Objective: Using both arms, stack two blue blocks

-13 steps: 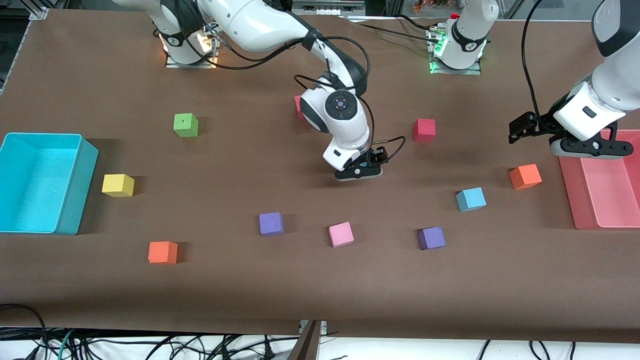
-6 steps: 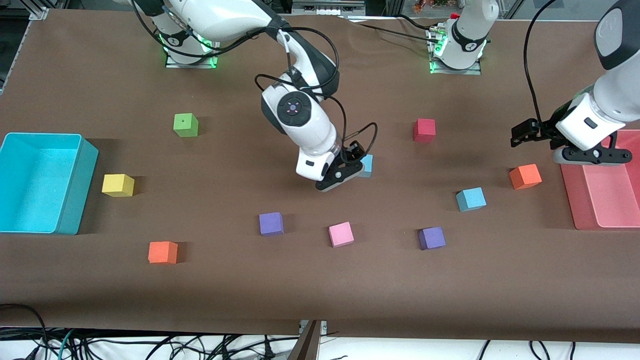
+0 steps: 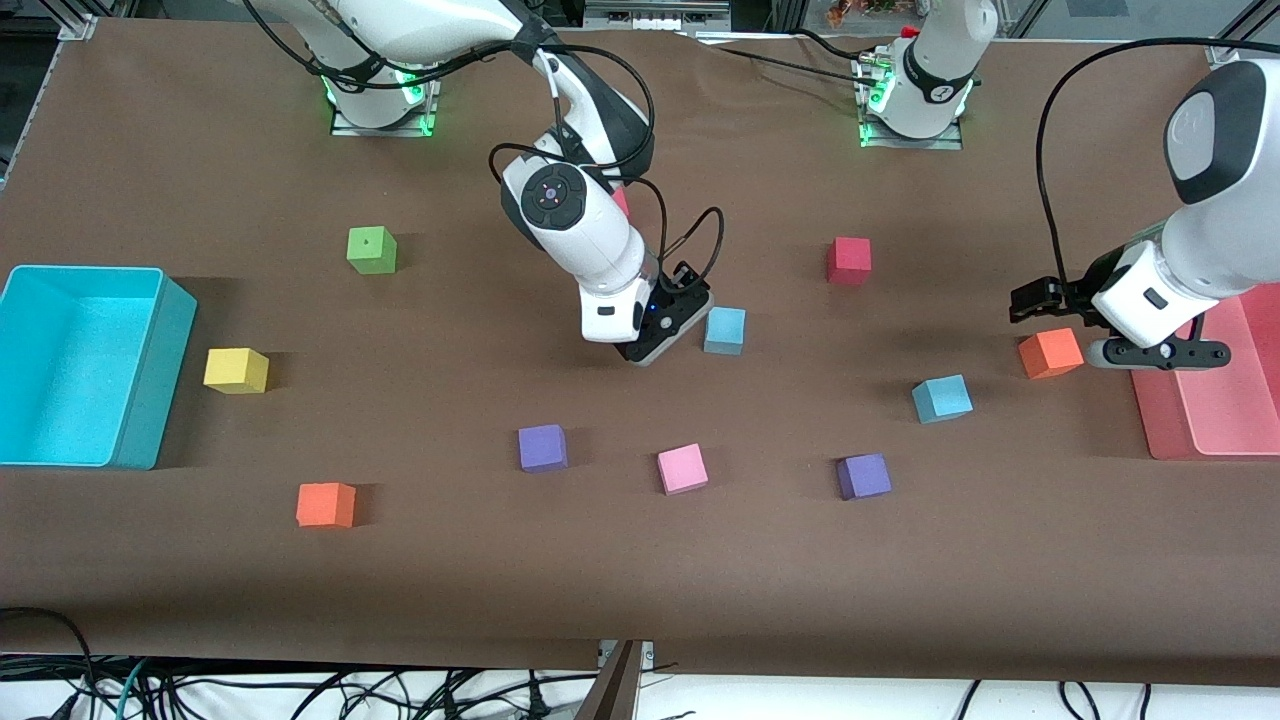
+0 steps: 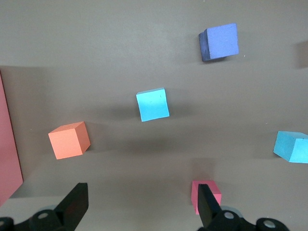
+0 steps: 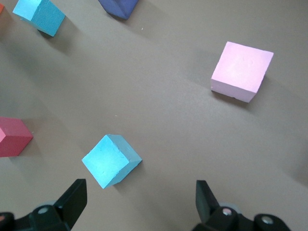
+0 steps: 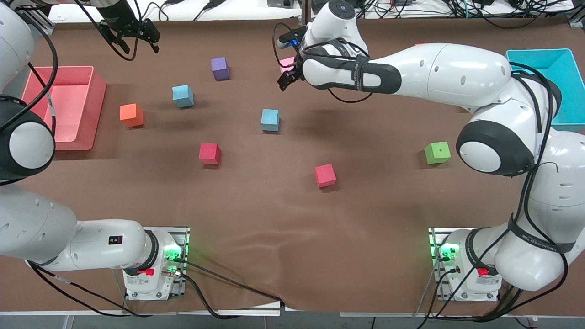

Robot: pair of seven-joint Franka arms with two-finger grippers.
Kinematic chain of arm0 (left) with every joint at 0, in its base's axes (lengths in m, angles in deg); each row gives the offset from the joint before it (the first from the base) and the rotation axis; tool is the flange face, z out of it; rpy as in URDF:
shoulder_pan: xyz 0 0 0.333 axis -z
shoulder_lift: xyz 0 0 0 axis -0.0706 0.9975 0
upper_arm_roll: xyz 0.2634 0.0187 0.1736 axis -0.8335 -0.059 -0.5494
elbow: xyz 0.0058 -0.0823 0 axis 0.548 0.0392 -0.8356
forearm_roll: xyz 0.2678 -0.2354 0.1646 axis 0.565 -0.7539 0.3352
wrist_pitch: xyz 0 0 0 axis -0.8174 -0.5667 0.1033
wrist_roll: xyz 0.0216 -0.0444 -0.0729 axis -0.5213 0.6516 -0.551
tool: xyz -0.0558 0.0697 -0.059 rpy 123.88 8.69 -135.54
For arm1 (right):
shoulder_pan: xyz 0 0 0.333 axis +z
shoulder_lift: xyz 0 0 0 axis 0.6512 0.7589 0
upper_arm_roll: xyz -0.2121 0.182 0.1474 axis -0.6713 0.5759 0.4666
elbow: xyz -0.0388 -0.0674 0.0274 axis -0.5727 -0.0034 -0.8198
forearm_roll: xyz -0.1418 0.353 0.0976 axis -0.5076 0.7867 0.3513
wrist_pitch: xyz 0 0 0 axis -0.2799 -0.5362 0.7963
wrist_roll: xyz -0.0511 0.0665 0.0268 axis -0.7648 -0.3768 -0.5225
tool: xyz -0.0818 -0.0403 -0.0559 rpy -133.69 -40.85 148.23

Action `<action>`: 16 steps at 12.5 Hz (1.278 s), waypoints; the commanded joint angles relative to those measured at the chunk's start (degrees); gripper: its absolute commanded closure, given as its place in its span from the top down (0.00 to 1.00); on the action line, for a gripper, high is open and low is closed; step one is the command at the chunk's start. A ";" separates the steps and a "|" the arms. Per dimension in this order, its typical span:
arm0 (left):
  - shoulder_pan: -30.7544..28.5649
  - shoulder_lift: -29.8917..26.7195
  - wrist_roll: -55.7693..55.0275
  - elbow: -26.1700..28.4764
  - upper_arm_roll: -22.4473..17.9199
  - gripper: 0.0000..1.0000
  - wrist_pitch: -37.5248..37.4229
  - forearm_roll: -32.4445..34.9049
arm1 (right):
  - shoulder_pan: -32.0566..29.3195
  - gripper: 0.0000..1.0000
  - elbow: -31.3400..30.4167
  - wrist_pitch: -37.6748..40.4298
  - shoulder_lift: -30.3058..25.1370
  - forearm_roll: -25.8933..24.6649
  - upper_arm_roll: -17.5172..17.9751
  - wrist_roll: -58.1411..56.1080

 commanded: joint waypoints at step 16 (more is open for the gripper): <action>-1.51 21.20 0.63 -0.21 0.34 1.00 20.27 -1.20 | -7.56 1.00 -21.13 -33.26 3.61 1.12 15.89 -19.03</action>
